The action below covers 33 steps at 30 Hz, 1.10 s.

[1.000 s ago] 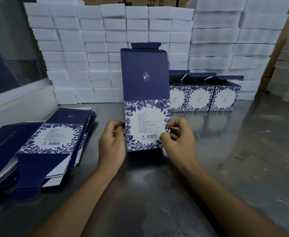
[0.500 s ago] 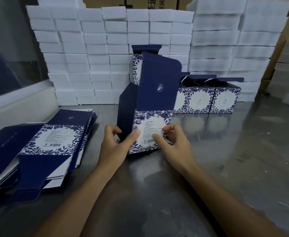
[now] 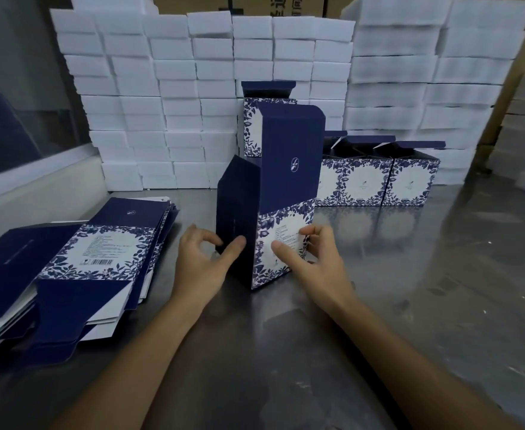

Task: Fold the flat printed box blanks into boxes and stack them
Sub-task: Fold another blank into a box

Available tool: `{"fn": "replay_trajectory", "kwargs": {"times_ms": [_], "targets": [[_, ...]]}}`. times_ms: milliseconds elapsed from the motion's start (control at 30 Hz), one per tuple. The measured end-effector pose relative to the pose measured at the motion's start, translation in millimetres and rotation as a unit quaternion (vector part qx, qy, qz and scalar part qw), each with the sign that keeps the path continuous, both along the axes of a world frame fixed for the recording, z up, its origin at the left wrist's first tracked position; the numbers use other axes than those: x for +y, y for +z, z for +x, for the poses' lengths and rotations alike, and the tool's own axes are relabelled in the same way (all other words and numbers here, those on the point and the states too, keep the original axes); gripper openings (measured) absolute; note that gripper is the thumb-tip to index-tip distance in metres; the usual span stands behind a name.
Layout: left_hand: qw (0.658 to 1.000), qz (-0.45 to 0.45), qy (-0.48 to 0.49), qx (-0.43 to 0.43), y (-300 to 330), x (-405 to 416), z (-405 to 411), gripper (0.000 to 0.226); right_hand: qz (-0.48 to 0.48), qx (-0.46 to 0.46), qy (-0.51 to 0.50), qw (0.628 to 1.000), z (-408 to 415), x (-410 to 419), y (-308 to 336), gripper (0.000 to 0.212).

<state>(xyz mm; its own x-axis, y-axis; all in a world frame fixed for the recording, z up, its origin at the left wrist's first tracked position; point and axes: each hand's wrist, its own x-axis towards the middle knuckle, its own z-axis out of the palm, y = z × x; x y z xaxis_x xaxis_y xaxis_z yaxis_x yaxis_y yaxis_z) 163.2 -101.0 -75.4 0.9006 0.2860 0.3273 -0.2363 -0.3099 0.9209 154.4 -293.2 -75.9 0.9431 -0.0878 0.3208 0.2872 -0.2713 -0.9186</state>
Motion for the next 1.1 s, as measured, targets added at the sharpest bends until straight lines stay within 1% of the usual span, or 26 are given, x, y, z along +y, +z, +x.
{"fn": "replay_trajectory", "kwargs": {"times_ms": [100,133,167,267,333,367,433,500,533,633,700,767,833,867,967,1033,1100], "targets": [[0.996,-0.067,-0.048,0.020,4,5,-2,0.084,0.011,-0.006,0.011,1.000,1,-3,0,0.069],[0.995,-0.069,-0.063,0.019,5,5,-3,0.093,0.018,-0.007,0.017,1.000,1,-3,1,0.071],[0.996,-0.058,-0.070,0.013,5,4,-3,0.094,0.027,-0.006,0.026,0.999,1,-2,1,0.073],[0.997,-0.011,-0.071,0.000,3,1,-3,0.079,0.041,0.010,0.067,0.997,-1,-2,5,0.085],[0.996,-0.010,-0.088,0.001,3,2,-4,0.078,0.060,0.017,0.083,0.995,-3,-2,8,0.090],[0.995,-0.020,-0.098,0.001,3,3,-5,0.079,0.078,0.019,0.088,0.993,-4,-1,9,0.089],[0.991,-0.035,-0.125,0.002,6,4,-7,0.078,0.112,0.018,0.092,0.989,-5,0,10,0.078],[0.986,-0.023,-0.164,0.002,11,3,-11,0.082,0.132,0.015,0.095,0.987,-3,0,10,0.068],[0.983,-0.017,-0.184,0.003,12,3,-12,0.084,0.142,0.019,0.097,0.985,-2,-1,9,0.066],[0.977,-0.006,-0.211,0.009,12,1,-15,0.072,0.185,0.048,0.102,0.976,2,-3,10,0.074],[0.980,0.017,-0.197,0.007,11,-1,-14,0.073,0.204,0.050,0.108,0.972,4,-5,11,0.068],[0.985,0.028,-0.172,-0.001,10,-3,-13,0.090,0.210,0.057,0.096,0.971,4,-5,14,0.055],[0.988,0.048,-0.147,-0.031,10,-6,-13,0.107,0.212,0.060,0.050,0.974,2,-3,17,0.042],[0.988,0.062,-0.130,-0.051,10,-7,-14,0.112,0.211,0.060,0.028,0.975,1,-3,18,0.043],[0.987,0.110,-0.040,-0.109,11,-11,-16,0.124,0.186,0.054,0.005,0.981,-2,1,19,0.057],[0.974,0.155,0.025,-0.161,11,-12,-17,0.128,0.147,0.046,-0.009,0.988,-3,3,16,0.055],[0.954,0.209,0.078,-0.198,13,-15,-18,0.128,0.120,0.035,0.014,0.992,-5,6,17,0.049]]}}
